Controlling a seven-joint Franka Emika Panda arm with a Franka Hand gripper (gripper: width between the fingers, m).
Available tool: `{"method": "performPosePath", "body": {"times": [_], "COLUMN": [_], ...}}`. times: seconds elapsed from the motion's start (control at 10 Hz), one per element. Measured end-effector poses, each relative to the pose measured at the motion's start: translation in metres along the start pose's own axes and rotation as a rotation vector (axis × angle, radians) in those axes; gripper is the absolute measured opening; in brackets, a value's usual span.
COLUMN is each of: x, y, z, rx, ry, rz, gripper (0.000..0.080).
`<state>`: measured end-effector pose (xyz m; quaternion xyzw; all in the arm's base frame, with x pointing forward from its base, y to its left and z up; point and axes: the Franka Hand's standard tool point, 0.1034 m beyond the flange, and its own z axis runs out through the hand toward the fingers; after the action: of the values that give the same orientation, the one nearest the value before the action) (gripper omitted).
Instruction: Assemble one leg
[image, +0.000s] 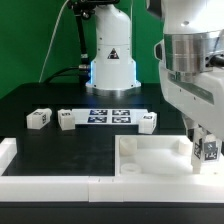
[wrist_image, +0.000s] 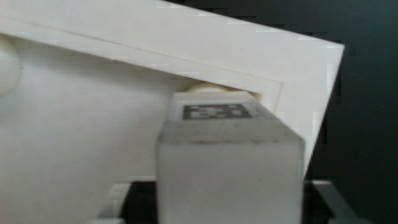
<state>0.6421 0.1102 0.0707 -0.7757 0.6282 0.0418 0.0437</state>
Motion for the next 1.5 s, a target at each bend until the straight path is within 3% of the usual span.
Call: {"method": "performPosePath", "body": {"times": [0.1,0.2,0.3,0.4,0.5,1.2,1.5], "x": [0.000,-0.001,-0.001,-0.001,-0.003,-0.009,-0.015], "y": [0.000,0.000,0.000,0.000,0.000,-0.001,-0.002], "z": [0.001,0.001,0.001,0.000,-0.001,-0.002,-0.001], "rx": [0.000,0.000,0.000,-0.007,-0.017,-0.025,-0.052], "ry": [0.000,0.000,0.000,-0.003,-0.008,-0.016,0.017], "rz": [-0.005,-0.028,-0.076,-0.121,-0.212,-1.010,-1.349], "gripper": [0.0291,0.0470,0.0586,0.0586,0.0637,0.0649,0.0649]}}
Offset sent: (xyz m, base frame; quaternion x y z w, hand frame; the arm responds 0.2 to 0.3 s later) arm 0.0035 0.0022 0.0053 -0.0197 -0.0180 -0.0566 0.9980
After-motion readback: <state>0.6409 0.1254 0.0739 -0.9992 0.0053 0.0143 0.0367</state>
